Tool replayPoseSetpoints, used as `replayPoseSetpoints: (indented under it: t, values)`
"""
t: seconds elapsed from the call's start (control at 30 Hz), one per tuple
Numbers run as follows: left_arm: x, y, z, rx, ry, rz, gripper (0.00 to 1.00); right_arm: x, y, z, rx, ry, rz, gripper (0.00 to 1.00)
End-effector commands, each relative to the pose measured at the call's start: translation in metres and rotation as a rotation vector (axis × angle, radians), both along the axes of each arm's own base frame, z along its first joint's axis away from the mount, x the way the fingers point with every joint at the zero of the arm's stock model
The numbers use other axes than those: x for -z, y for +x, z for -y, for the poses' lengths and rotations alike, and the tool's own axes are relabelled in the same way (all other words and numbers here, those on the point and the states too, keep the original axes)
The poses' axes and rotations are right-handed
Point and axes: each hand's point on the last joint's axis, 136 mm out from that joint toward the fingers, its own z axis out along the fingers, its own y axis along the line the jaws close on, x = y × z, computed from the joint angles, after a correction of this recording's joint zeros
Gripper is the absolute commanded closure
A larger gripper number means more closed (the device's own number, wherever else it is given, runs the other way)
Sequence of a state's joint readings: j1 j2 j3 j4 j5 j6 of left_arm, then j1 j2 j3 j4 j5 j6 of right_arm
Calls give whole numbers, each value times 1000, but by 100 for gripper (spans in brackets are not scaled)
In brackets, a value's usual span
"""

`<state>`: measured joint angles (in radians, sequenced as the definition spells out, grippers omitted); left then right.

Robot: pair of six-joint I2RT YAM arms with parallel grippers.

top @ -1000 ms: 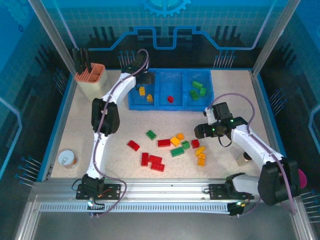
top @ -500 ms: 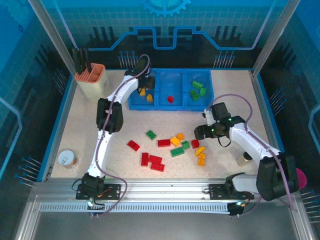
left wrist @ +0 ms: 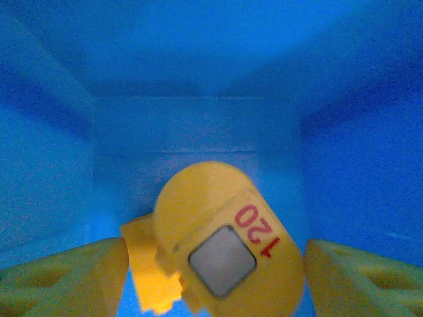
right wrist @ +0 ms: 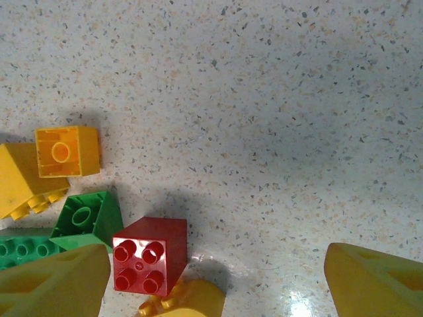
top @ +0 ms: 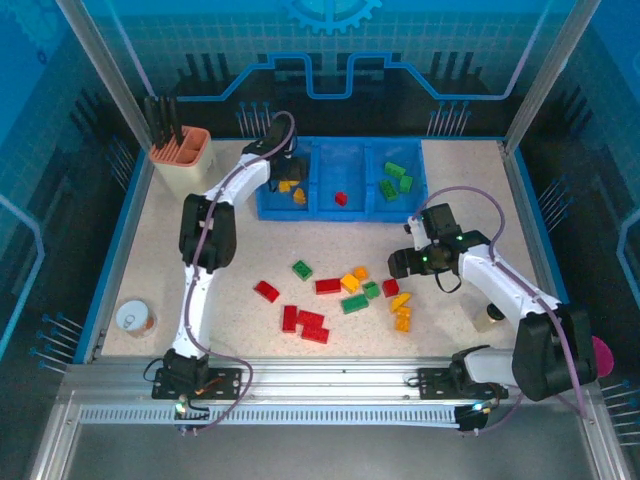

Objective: Sort the legos into containers by color

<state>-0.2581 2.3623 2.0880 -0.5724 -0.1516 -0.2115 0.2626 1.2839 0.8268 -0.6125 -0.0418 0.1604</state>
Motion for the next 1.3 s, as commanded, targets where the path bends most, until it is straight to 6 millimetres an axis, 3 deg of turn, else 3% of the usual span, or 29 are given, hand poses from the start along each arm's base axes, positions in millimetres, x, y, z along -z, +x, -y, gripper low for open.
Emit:
replayPoseSetpoints:
  t: [0.0, 0.2, 0.33, 0.43, 0.53, 0.6, 0.77, 0.93, 1.13, 1.27]
  values:
    - [-77, 0, 3, 11, -70, 147, 28, -21, 4, -7, -11, 29, 55, 14]
    - [-110, -31, 1, 42, -85, 176, 27, -33, 1, -9, -10, 44, 93, 14]
    - [-135, -64, 1, 74, -84, 206, 27, -44, -1, -5, -4, 30, 130, 14]
    - [-147, -97, 13, 147, -40, 208, 27, -53, -2, 0, 4, 11, 155, 13]
    - [-149, -137, 43, 281, 23, 192, 27, -61, -3, 7, 31, 5, 177, 13]
    - [-143, -166, 71, 399, 51, 180, 26, -70, -4, 13, 64, 10, 204, 12]
    - [-105, -241, 144, 613, 51, 76, 27, -108, -3, 30, 144, 39, 310, 8]
    - [-61, -305, 201, 731, 24, -52, 29, -122, -8, 50, 208, 11, 339, 7]
    - [-28, -359, 247, 804, 22, -143, 30, -132, -13, 75, 329, 17, 385, 7]
    - [-9, -386, 265, 832, 14, -213, 31, -131, -13, 85, 367, 45, 382, 7]
